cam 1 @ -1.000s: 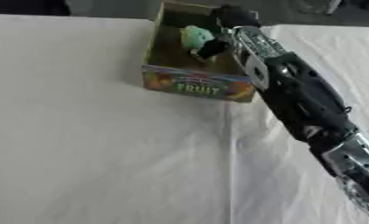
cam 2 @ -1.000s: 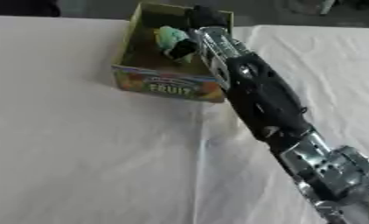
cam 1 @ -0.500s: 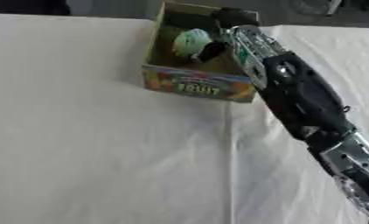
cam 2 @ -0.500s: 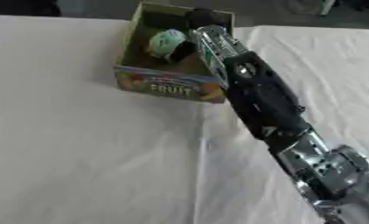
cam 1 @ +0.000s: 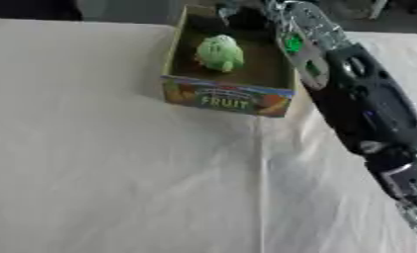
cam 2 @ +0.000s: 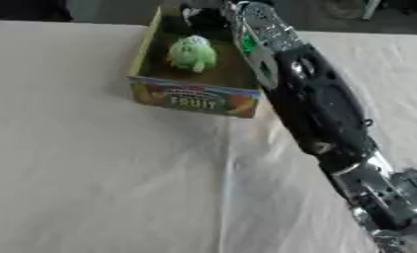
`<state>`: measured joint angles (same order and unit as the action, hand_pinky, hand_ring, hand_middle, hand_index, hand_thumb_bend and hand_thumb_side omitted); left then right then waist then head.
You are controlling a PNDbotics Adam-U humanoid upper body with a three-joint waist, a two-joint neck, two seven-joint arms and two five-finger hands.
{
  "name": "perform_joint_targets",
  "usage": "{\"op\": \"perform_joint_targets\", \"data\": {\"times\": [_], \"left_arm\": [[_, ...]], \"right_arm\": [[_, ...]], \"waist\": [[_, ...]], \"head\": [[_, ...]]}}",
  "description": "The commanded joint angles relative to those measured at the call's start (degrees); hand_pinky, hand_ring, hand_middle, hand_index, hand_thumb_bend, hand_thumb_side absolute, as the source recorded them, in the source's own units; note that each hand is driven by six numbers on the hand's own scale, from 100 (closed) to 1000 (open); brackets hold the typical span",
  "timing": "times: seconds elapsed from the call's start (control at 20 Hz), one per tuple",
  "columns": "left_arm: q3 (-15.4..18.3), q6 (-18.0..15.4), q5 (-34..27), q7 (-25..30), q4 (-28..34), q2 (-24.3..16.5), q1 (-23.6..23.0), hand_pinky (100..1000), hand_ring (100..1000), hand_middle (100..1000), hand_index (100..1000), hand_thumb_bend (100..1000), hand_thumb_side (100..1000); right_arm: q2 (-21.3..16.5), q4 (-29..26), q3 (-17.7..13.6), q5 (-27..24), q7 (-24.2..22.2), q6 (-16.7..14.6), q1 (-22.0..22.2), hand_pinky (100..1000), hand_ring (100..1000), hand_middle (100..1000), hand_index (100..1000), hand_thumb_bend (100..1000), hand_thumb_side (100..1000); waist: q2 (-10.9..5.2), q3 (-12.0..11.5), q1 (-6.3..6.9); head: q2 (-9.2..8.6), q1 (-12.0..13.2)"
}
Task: Pick up objects on the table and place them in the box.
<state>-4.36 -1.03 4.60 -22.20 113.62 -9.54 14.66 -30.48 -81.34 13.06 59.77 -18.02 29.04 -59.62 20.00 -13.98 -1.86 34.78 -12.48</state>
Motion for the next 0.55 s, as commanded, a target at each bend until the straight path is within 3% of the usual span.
{"op": "perform_joint_targets", "data": {"times": [0.05, 0.25, 0.35, 0.4, 0.55], "left_arm": [[0.13, -0.06, 0.11, -0.26, 0.97, -0.41, 0.33, 292, 626, 734, 762, 100, 749], [0.21, -0.09, 0.16, -0.29, 0.97, -0.31, 0.36, 293, 626, 734, 762, 100, 749], [0.32, -0.10, 0.19, -0.40, 0.97, -0.26, 0.35, 293, 626, 734, 762, 100, 750], [0.37, -0.13, 0.21, -0.44, 0.97, -0.24, 0.36, 294, 626, 734, 762, 100, 747], [0.59, -0.24, 0.28, -0.67, 0.97, -0.26, 0.34, 294, 626, 733, 761, 100, 746]], "right_arm": [[-4.04, -11.47, -1.85, -3.81, 1.34, 1.90, 1.63, 907, 944, 795, 934, 296, 880], [-6.01, -24.65, -4.20, -9.40, 5.39, 5.24, 7.38, 901, 931, 782, 926, 231, 883], [-6.56, -30.75, -5.50, -12.53, 8.92, 6.61, 10.61, 898, 925, 774, 918, 126, 813], [-6.58, -32.07, -6.01, -14.55, 11.57, 6.01, 11.97, 897, 923, 772, 918, 104, 762], [-6.56, -33.12, -7.25, -22.40, 21.65, 1.12, 15.68, 888, 915, 764, 917, 100, 854]], "waist": [[-1.65, 0.22, 0.34], [-1.80, 0.57, 0.62], [-1.89, 0.74, 0.76], [-1.96, 0.85, 0.86], [-2.19, 1.23, 1.06]], "head": [[0.35, 0.60], [0.45, 1.07], [0.50, 1.41], [0.54, 1.63], [0.75, 2.14]]}}
